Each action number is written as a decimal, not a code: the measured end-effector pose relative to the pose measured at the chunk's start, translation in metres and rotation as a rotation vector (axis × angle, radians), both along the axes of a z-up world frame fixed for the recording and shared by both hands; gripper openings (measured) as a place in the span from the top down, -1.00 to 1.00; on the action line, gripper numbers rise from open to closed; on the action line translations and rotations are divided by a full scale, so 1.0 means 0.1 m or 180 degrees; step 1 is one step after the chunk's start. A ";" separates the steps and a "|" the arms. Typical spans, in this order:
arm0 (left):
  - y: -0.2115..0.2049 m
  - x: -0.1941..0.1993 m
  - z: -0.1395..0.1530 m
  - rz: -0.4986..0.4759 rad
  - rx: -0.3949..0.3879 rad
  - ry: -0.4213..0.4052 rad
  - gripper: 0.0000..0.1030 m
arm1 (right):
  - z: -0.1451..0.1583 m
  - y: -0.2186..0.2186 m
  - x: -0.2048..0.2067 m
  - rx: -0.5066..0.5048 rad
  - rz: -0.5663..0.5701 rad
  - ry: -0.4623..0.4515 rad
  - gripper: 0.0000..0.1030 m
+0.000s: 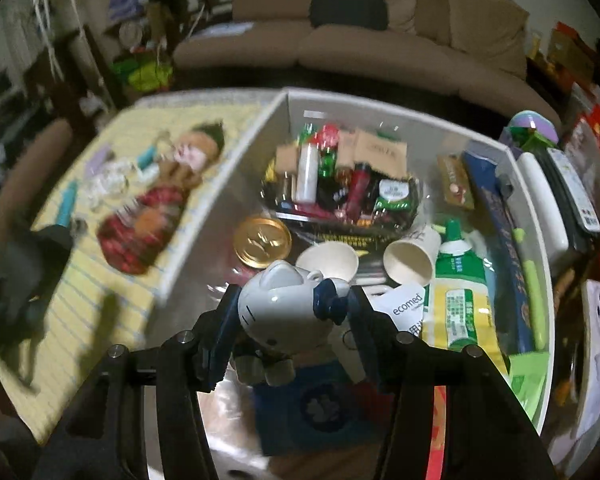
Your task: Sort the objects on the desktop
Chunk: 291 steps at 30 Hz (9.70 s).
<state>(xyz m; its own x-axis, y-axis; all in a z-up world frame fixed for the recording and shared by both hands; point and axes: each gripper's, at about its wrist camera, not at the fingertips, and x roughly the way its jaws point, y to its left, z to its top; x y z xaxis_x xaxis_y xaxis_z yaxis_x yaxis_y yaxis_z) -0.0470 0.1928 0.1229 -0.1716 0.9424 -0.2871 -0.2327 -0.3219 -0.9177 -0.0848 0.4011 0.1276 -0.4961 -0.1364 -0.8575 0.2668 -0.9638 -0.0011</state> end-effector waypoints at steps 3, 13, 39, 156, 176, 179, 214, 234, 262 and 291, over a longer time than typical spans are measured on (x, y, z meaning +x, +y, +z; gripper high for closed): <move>0.15 0.05 0.04 -0.0015 -0.0069 -0.0007 0.63 | -0.16 -0.11 -0.08 0.0205 0.0147 -0.0110 -0.06; 0.14 0.07 -0.05 0.0101 -0.0204 -0.0157 0.62 | -0.47 -0.21 -0.27 0.0478 0.0462 -0.0570 -0.10; 1.08 0.36 -0.23 0.0308 -0.1701 0.0302 0.62 | 0.26 1.22 0.94 -0.1114 -0.0276 0.0457 -0.45; -2.47 -1.46 -1.04 0.0667 -0.3097 0.0173 0.33 | -1.15 -2.50 -1.42 -0.0874 0.0252 -0.0713 0.58; -1.58 -0.49 0.06 0.0490 -0.2457 0.0529 0.53 | 0.10 -1.37 -0.33 -0.1320 0.0397 -0.0209 0.60; -1.10 -0.27 0.26 0.0340 -0.2388 0.0654 0.53 | 0.26 -0.91 -0.04 -0.1319 0.0317 -0.0134 0.60; 1.14 0.44 -0.02 -0.0331 -0.2867 0.0792 0.10 | -0.33 1.04 0.64 -0.1024 -0.0260 -0.0263 0.56; 1.14 0.68 0.22 -0.0228 -0.2747 0.0992 -0.56 | 0.40 2.01 1.03 -0.1594 -0.0769 0.0421 0.18; 2.73 -0.08 -0.21 -0.0576 -0.2974 0.1504 0.47 | 0.18 2.47 1.03 -0.1761 -0.0982 0.0288 0.01; 0.01 0.57 0.52 0.0392 -0.2341 0.1027 -0.46 | 0.45 1.29 1.04 -0.1425 -0.0381 0.0464 0.01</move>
<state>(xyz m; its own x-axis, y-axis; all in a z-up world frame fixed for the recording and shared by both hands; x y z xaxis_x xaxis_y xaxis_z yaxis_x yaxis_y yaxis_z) 0.0097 0.1942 0.1745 -0.4419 0.5009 -0.7442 -0.3734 -0.8570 -0.3552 0.0190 0.5301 0.1729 -0.6414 -0.4107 -0.6480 0.1819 -0.9020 0.3916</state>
